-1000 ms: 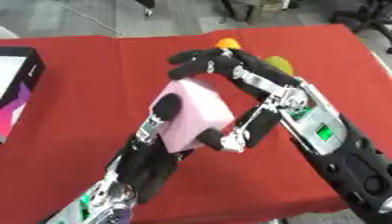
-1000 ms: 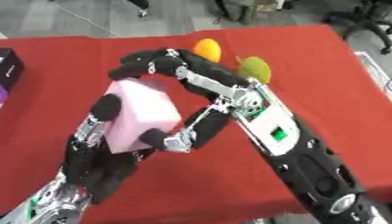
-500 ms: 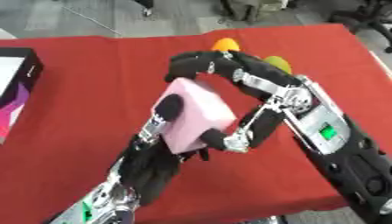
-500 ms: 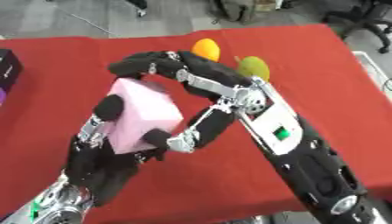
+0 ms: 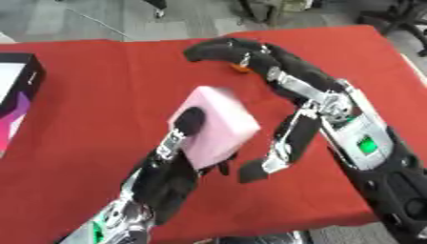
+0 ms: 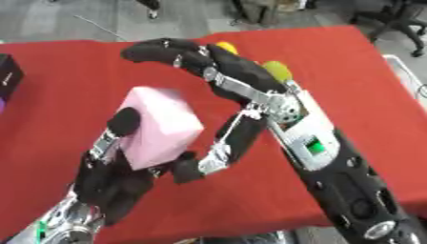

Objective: Pick up the objects with one hand, pass them to the other hand, and then place them into the box on the other side of the table.

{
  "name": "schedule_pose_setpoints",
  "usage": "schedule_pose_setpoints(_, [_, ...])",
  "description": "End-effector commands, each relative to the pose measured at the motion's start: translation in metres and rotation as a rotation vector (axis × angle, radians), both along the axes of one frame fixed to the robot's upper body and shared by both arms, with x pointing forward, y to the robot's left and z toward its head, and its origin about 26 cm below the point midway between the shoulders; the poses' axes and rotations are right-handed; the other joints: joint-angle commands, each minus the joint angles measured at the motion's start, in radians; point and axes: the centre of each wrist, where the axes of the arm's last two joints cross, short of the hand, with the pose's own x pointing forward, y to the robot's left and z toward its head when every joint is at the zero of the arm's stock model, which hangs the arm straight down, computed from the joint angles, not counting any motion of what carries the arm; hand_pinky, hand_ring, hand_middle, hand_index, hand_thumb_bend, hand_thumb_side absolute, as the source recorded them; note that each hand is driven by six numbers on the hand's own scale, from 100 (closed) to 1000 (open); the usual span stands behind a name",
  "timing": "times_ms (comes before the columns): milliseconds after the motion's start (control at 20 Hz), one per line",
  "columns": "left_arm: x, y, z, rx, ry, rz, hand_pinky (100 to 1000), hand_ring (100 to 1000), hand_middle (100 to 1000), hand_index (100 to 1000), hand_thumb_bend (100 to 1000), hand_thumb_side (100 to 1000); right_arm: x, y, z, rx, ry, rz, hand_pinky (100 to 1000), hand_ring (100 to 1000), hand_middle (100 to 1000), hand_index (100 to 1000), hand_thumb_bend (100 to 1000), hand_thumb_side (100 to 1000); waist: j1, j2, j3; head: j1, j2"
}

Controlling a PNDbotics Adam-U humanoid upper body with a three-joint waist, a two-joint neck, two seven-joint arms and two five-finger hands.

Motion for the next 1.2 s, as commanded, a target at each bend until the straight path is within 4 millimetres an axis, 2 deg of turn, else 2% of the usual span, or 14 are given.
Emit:
schedule_pose_setpoints(50, [0.003, 0.002, -0.001, -0.001, -0.019, 0.025, 894, 402, 281, 349, 100, 437, -0.005, -0.005, 0.014, 0.118, -0.038, -0.032, 938, 900, 922, 1000, 607, 510, 0.002, -0.014, -0.001, 0.003, -0.002])
schedule_pose_setpoints(400, [0.015, 0.013, -0.024, 0.046, -0.007, 0.143, 894, 403, 282, 338, 100, 442, -0.014, -0.017, 0.028, 0.295, -0.061, -0.102, 920, 888, 917, 997, 591, 491, 0.002, -0.014, -0.005, 0.015, -0.002])
schedule_pose_setpoints(450, [0.02, 0.024, -0.027, 0.077, -0.019, 0.201, 899, 422, 313, 319, 100, 439, -0.016, -0.021, 0.031, 0.315, -0.07, -0.117, 904, 878, 911, 996, 511, 526, 0.004, -0.016, -0.007, 0.036, -0.008])
schedule_pose_setpoints(500, [0.024, 0.037, -0.028, 0.113, -0.04, 0.273, 900, 428, 315, 308, 100, 434, -0.017, -0.026, 0.034, 0.335, -0.081, -0.134, 901, 875, 907, 995, 558, 469, 0.005, -0.016, -0.01, 0.061, -0.017])
schedule_pose_setpoints(600, [0.031, 0.067, -0.022, 0.18, -0.074, 0.441, 901, 440, 330, 285, 100, 420, -0.018, -0.035, 0.035, 0.358, -0.092, -0.167, 902, 873, 904, 996, 542, 470, 0.01, -0.019, -0.014, 0.122, -0.041])
schedule_pose_setpoints(700, [0.036, 0.104, -0.006, 0.285, -0.114, 0.663, 898, 458, 354, 260, 100, 398, -0.019, -0.041, 0.032, 0.36, -0.093, -0.197, 903, 871, 900, 997, 533, 478, 0.016, -0.022, -0.019, 0.182, -0.069])
schedule_pose_setpoints(800, [0.037, 0.136, 0.014, 0.425, -0.167, 0.883, 886, 472, 377, 238, 100, 343, -0.019, -0.045, 0.028, 0.354, -0.089, -0.221, 906, 870, 896, 998, 525, 481, 0.022, -0.028, -0.023, 0.223, -0.092])
schedule_pose_setpoints(900, [0.039, 0.165, 0.033, 0.567, -0.204, 1.112, 880, 472, 379, 232, 100, 318, -0.019, -0.049, 0.024, 0.347, -0.082, -0.241, 908, 869, 894, 997, 522, 482, 0.026, -0.034, -0.028, 0.245, -0.11])
schedule_pose_setpoints(1000, [0.045, 0.196, 0.054, 0.714, -0.24, 1.322, 852, 481, 393, 220, 100, 234, -0.02, -0.052, 0.019, 0.34, -0.073, -0.26, 910, 868, 891, 998, 514, 486, 0.027, -0.041, -0.03, 0.256, -0.129])
schedule_pose_setpoints(1200, [0.066, 0.266, 0.087, 1.162, -0.199, 1.7, 799, 499, 420, 228, 100, 107, -0.021, -0.057, 0.011, 0.317, -0.055, -0.286, 915, 867, 887, 999, 498, 495, 0.027, -0.053, -0.033, 0.269, -0.153])
